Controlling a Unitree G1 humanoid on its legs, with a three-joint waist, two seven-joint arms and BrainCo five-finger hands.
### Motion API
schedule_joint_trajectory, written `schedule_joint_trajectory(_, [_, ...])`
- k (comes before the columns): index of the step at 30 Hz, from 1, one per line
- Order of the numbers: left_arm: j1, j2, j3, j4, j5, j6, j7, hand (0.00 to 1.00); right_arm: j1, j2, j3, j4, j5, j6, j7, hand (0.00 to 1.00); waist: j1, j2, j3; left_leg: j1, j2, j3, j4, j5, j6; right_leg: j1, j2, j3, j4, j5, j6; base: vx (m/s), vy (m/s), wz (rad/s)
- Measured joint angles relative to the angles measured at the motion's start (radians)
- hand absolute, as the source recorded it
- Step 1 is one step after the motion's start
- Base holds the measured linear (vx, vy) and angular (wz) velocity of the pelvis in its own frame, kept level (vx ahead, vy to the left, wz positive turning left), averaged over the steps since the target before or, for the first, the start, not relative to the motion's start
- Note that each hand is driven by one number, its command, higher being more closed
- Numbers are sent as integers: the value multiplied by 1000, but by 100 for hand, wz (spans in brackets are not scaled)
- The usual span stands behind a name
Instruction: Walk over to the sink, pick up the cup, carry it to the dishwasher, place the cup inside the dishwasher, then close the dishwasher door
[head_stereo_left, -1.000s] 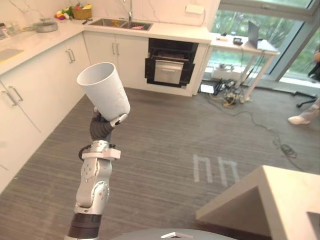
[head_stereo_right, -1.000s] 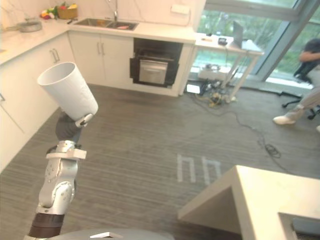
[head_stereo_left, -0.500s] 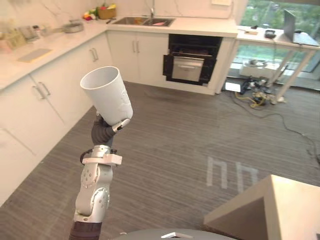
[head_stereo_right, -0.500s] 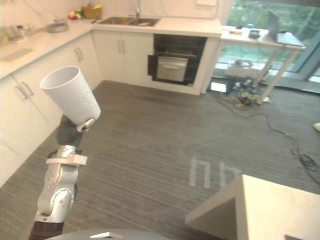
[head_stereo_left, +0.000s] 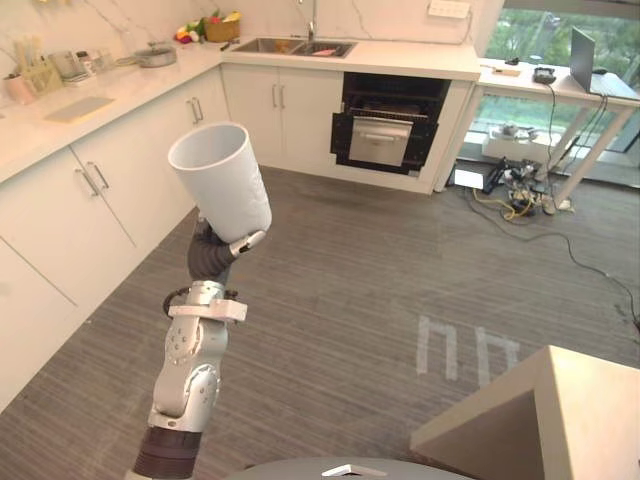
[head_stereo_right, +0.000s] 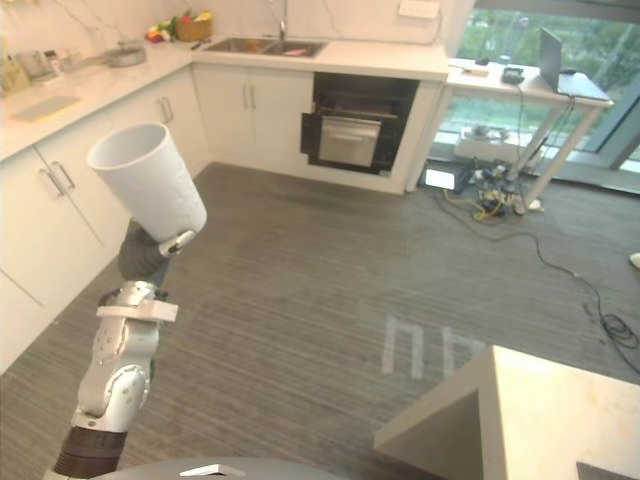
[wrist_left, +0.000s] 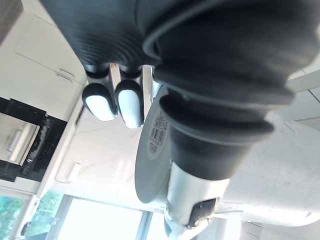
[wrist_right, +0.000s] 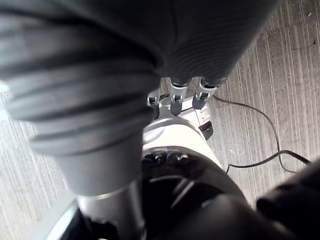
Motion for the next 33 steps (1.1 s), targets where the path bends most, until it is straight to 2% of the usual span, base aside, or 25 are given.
schedule_joint_trajectory(2, [1, 5, 1, 12, 0, 2, 1, 100, -8, -3, 15, 0, -9, 0, 0, 0, 5, -9, 4, 1, 6, -10, 0, 2, -2, 9, 6, -15, -3, -5, -3, -30, -36, 16])
schedule_joint_trajectory(3, [0, 3, 54, 43, -5, 5, -31, 100, -32, 24, -9, 79, -68, -42, 2, 0, 27, -59, -5, -16, 22, -48, -1, 15, -14, 24, 22, -58, -22, -3, -1, 0, 0, 0])
schedule_joint_trajectory(9, [0, 2, 54, 43, -5, 4, -30, 100, -32, 30, -31, 80, -73, -43, 1, 0, 23, -60, -4, -15, 22, -42, -1, 14, -16, 22, 25, -50, -22, -1, 1, 6, 4, -3])
schedule_joint_trajectory(21, [2, 2, 53, 73, -5, -24, -5, 100, -14, 71, -126, 80, -26, -51, 1, 0, 0, -70, 1, 14, 39, -25, 0, 7, -24, 7, 42, 6, 28, -29, -28, 0, -5, -9])
schedule_joint_trajectory(33, [21, -19, 23, -37, -5, -24, -6, 100, 20, 71, -114, 69, 13, -42, 1, 0, 15, -69, -13, -7, 48, -16, 0, 14, -23, -14, 48, 32, 41, -26, -29, -25, -3, -2])
